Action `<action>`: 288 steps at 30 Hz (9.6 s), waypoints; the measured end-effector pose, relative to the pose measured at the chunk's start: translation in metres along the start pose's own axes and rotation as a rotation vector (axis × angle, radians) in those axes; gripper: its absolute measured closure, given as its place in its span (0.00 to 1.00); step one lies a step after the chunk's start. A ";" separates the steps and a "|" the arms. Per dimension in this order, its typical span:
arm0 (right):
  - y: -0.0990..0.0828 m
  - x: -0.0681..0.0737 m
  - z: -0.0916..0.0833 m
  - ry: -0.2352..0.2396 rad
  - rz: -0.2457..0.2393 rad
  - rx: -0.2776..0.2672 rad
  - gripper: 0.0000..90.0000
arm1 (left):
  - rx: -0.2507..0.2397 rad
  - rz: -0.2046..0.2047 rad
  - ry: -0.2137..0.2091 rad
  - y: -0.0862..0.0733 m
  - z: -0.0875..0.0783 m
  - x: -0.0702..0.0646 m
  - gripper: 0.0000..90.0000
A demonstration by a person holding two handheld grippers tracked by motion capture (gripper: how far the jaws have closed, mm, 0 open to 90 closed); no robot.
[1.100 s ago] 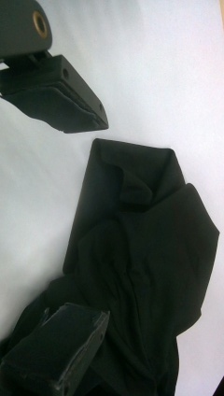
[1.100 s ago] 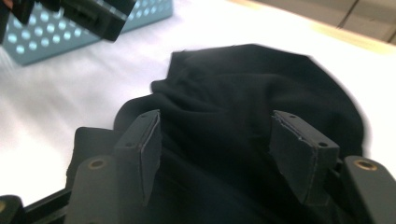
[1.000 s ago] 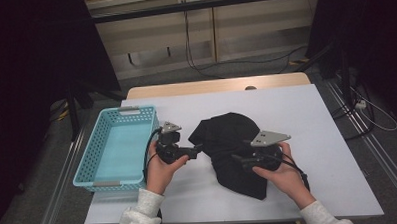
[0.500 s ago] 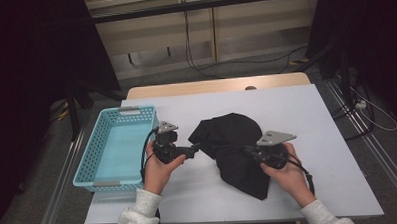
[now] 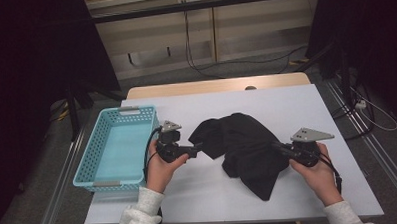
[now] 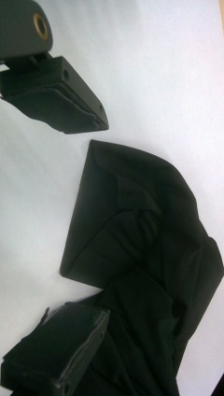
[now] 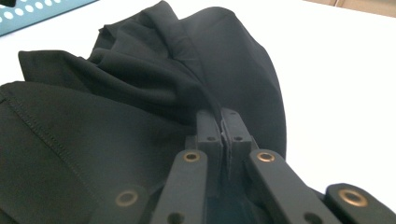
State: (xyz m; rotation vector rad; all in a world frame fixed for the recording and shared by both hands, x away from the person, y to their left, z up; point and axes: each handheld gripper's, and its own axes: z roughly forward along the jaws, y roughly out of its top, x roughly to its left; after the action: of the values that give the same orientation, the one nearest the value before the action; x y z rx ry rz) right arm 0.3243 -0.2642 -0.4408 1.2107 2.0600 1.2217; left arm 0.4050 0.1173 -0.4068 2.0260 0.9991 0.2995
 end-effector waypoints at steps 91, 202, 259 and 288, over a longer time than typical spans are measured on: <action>0.016 0.009 -0.010 0.017 -0.031 -0.063 0.94 | 0.090 0.198 -0.245 -0.027 0.054 -0.071 0.19; 0.014 0.055 0.009 0.189 -0.201 0.061 0.66 | -0.007 -0.089 -0.103 -0.008 -0.005 0.006 0.98; 0.002 0.017 0.015 0.036 -0.129 0.089 0.93 | 0.131 0.221 -0.173 -0.030 0.058 -0.043 0.35; 0.008 0.069 0.010 0.217 -0.272 0.060 0.78 | 0.024 -0.056 -0.124 0.038 0.046 -0.012 0.99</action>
State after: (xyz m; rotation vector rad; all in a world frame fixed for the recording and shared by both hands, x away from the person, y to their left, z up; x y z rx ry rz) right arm 0.3000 -0.1986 -0.4350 0.8163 2.3420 1.2114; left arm 0.4421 0.0688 -0.4048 2.0079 0.9847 0.1313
